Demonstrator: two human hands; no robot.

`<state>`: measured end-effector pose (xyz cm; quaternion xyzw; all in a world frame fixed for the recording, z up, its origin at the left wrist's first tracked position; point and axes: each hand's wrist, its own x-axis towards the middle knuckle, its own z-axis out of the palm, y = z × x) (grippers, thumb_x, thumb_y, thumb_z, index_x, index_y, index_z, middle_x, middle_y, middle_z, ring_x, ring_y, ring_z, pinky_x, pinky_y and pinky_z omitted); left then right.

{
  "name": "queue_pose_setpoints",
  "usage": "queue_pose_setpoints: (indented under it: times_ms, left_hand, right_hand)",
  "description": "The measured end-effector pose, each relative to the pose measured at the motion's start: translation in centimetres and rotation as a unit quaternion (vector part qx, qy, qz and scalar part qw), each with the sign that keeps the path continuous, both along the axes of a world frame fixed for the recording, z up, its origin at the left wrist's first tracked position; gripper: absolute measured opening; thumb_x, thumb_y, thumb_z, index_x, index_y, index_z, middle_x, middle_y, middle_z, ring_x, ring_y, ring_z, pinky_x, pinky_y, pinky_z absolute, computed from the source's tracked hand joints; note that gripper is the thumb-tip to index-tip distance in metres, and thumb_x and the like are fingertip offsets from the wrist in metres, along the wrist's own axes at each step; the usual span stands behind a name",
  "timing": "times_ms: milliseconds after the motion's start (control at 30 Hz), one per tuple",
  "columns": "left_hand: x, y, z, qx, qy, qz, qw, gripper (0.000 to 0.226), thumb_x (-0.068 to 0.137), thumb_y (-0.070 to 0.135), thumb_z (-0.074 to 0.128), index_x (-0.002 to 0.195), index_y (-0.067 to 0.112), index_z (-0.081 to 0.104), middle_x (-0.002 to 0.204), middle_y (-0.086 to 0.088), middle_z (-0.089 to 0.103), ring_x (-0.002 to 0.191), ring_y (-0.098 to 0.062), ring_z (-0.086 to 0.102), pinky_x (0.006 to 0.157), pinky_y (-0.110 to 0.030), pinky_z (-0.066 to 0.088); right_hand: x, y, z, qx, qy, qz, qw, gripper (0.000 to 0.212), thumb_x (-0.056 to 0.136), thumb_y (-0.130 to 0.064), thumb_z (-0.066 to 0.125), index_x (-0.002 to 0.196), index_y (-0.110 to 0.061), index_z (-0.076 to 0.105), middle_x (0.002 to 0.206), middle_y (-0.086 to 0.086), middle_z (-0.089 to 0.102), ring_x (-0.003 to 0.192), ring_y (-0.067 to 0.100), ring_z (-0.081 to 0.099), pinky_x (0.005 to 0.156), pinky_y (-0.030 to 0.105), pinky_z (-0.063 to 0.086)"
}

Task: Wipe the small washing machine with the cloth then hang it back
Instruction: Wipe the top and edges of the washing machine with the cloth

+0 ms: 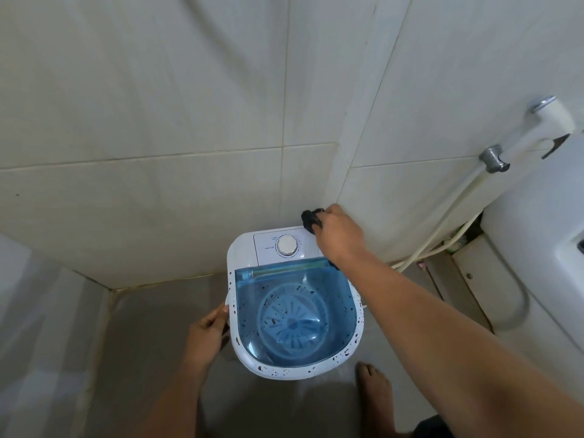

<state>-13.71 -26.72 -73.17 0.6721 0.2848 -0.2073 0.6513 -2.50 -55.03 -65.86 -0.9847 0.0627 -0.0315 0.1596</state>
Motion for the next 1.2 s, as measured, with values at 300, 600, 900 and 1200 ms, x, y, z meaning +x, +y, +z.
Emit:
queue_pose_setpoints:
  times_ms: [300, 600, 900, 1200]
  left_hand:
    - [0.1, 0.1, -0.2, 0.011, 0.005, -0.001, 1.000, 0.028, 0.101, 0.027, 0.058, 0.125, 0.021, 0.071, 0.104, -0.003, 0.078, 0.103, -0.021, 0.071, 0.106, -0.045, 0.051]
    - [0.0, -0.1, 0.0, 0.006, 0.005, 0.005, 1.000, 0.029, 0.101, 0.025, 0.059, 0.127, 0.018, 0.069, 0.096, 0.003, 0.078, 0.102, -0.023, 0.072, 0.101, -0.043, 0.053]
    - [0.1, 0.1, 0.1, 0.008, 0.008, -0.014, 1.000, 0.032, 0.101, 0.028, 0.057, 0.131, 0.020, 0.067, 0.108, -0.007, 0.077, 0.109, -0.025, 0.070, 0.105, -0.044, 0.050]
    - [0.1, 0.4, -0.1, 0.022, 0.006, -0.031, 0.999, 0.030, 0.100, 0.031, 0.060, 0.128, 0.024, 0.070, 0.109, -0.004, 0.078, 0.109, -0.023, 0.070, 0.107, -0.048, 0.049]
  right_hand:
    - [1.0, -0.9, 0.2, -0.057, 0.023, 0.179, 0.982, 0.032, 0.100, -0.032, 0.056, 0.129, -0.022, 0.066, 0.128, 0.000, 0.057, 0.108, 0.030, 0.060, 0.082, 0.041, 0.054]
    - [2.3, 4.0, 1.7, -0.104, 0.082, 0.055, 0.990, 0.023, 0.094, -0.017, 0.058, 0.114, -0.012, 0.069, 0.118, 0.010, 0.055, 0.104, 0.035, 0.063, 0.077, 0.039, 0.051]
    - [3.3, 7.6, 2.4, -0.083, 0.077, 0.274, 0.955, 0.028, 0.100, -0.029, 0.055, 0.122, -0.016, 0.068, 0.122, 0.006, 0.057, 0.101, 0.031, 0.059, 0.075, 0.041, 0.052]
    - [-5.1, -4.0, -2.7, -0.052, -0.048, 0.097, 0.993, 0.029, 0.097, -0.024, 0.061, 0.125, -0.019, 0.067, 0.125, 0.003, 0.060, 0.102, 0.029, 0.062, 0.070, 0.045, 0.059]
